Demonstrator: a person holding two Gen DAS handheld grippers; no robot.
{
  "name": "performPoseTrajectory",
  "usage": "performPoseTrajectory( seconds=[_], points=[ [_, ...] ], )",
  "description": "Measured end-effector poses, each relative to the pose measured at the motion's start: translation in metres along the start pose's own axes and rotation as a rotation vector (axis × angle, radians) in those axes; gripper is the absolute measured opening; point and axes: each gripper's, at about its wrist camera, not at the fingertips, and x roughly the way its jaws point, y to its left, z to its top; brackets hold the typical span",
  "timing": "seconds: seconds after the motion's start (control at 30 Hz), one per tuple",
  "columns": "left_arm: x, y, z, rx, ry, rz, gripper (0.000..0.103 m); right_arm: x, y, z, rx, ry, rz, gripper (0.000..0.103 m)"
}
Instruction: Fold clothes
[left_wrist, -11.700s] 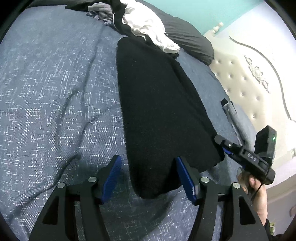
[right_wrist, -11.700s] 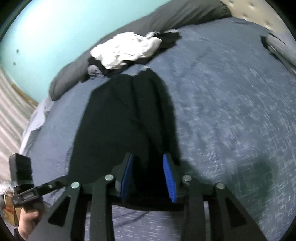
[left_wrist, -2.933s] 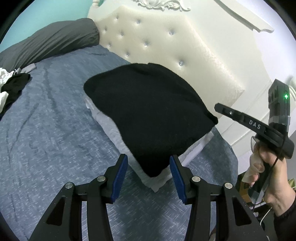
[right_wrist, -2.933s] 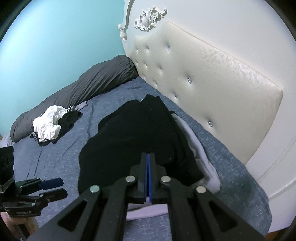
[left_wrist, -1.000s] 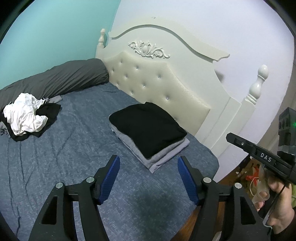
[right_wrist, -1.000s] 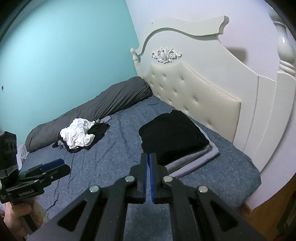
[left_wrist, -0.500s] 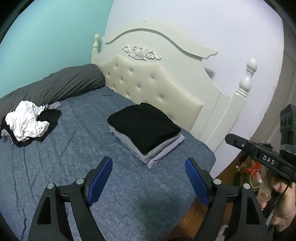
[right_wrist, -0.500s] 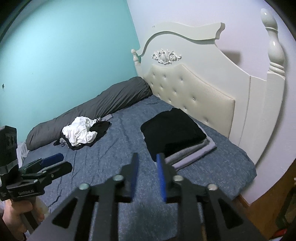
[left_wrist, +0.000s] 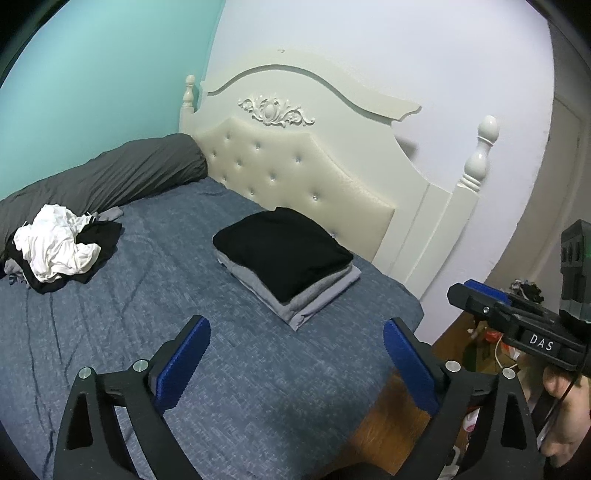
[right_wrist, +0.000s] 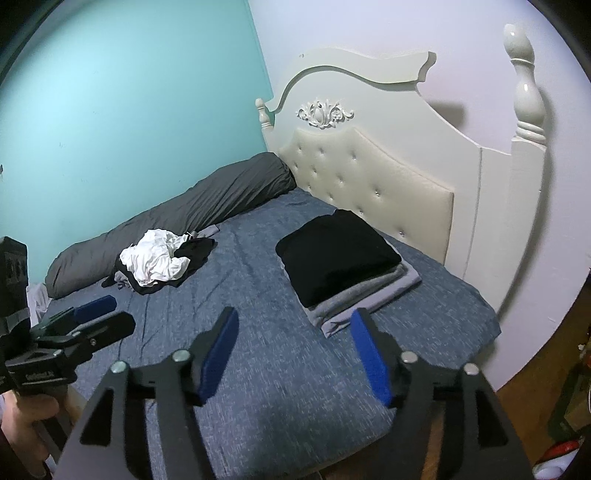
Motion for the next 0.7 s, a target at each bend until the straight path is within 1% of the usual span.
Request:
performPoseTrajectory(
  seconds=[0.1, 0.2, 0.33, 0.47, 0.6, 0.7],
  points=[
    [-0.007, -0.002, -0.004, 0.013, -0.006, 0.004, 0.101, -0.006, 0.001, -0.004, 0.006, -0.007, -0.023, 0.072],
    [-0.012, -0.002, -0.007, 0.012, -0.013, 0.008, 0.103, -0.011, 0.003, -0.008, 0.009, -0.009, -0.041, 0.079],
    [-0.016, 0.0, -0.009, 0.011, -0.016, 0.015, 0.103, -0.017, 0.007, -0.01, 0.008, -0.019, -0.057, 0.085],
    [-0.019, 0.002, -0.011, 0.006, -0.011, 0.029, 0.103, -0.023, 0.011, -0.014, 0.0, -0.026, -0.059, 0.088],
    [-0.024, 0.003, -0.012, -0.001, -0.017, 0.032, 0.103, -0.026, 0.014, -0.018, -0.001, -0.029, -0.061, 0.095],
    [-0.027, 0.003, -0.013, -0.007, -0.024, 0.034, 0.103, -0.027, 0.015, -0.021, 0.0, -0.027, -0.061, 0.096]
  ],
)
